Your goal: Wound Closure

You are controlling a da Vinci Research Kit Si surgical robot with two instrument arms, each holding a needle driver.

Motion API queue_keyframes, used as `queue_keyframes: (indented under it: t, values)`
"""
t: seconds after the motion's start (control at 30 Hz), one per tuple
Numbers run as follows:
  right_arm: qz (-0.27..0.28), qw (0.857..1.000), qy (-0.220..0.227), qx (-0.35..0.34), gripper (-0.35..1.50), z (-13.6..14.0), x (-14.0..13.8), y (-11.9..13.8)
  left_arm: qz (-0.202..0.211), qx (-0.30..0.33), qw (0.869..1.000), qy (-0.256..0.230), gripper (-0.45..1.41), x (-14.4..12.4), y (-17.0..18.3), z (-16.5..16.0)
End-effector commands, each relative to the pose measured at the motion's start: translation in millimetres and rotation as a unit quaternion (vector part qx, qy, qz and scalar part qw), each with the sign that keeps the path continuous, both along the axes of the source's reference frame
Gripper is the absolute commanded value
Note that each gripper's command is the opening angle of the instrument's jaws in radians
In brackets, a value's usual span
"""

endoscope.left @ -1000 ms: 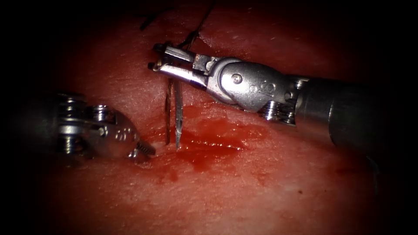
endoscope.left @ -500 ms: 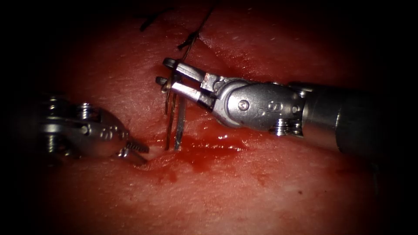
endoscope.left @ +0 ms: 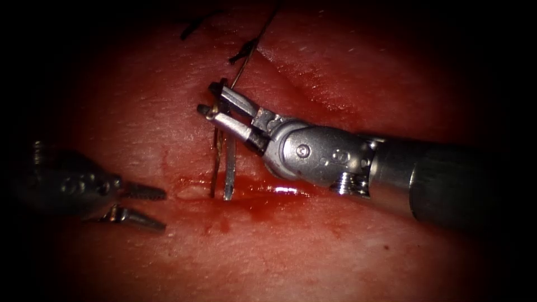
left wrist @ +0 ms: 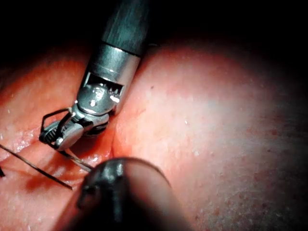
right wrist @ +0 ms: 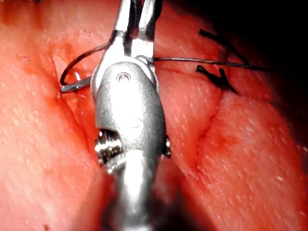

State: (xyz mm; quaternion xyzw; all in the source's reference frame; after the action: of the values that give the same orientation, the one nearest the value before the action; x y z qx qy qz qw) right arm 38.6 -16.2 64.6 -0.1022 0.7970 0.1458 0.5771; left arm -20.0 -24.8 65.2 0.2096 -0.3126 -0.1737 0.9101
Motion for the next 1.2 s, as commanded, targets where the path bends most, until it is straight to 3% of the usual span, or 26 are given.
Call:
queue_keyframes:
  t: [0.03,0.3,0.53,0.57,0.6,0.63,0.7,0.73,0.93,1.13,1.2]
  values:
    - [-0.003,1.000,0.001,0.002,-0.35,0.4,0.8,-0.5,-0.002,-0.004,1.000,0.000,0.10,-0.7,-0.3,0.2]
    - [-0.041,0.999,-0.025,0.007,-0.35,0.4,0.9,-1.9,-0.003,-0.007,1.000,-0.005,0.10,-1.2,-1.1,-0.4]
    - [-0.068,0.996,-0.040,0.032,-0.35,0.3,0.7,-1.7,-0.004,-0.007,1.000,-0.005,0.10,-1.3,-1.4,-0.2]
    - [-0.066,0.996,-0.043,0.050,-0.13,0.3,0.6,-1.5,-0.003,-0.006,1.000,-0.006,0.10,-1.3,-1.4,-0.2]
    - [-0.064,0.994,-0.046,0.071,0.54,0.3,0.5,-1.2,-0.003,-0.006,1.000,-0.006,0.10,-1.3,-1.5,-0.2]
    - [-0.066,0.993,-0.047,0.080,1.04,0.3,0.4,-0.8,-0.002,-0.005,1.000,-0.006,0.10,-1.2,-1.6,-0.2]
    - [-0.067,0.990,-0.075,0.100,1.40,0.3,-0.1,0.2,-0.001,-0.004,1.000,-0.008,0.10,-1.2,-1.7,-0.1]
    - [-0.064,0.988,-0.090,0.105,1.45,0.2,-0.2,0.4,-0.001,-0.004,1.000,-0.008,0.10,-1.2,-1.7,0.0]
    - [-0.075,0.978,-0.156,0.115,1.46,-0.1,-0.7,0.5,0.000,-0.004,1.000,-0.009,0.10,-1.3,-2.0,0.2]
    - [-0.093,0.972,-0.181,0.117,1.35,-0.7,-0.9,0.1,0.001,-0.003,1.000,-0.010,0.10,-1.4,-2.4,0.6]
    - [-0.097,0.970,-0.186,0.119,1.23,-0.9,-0.8,0.2,0.001,-0.003,1.000,-0.010,0.10,-1.4,-2.6,0.7]
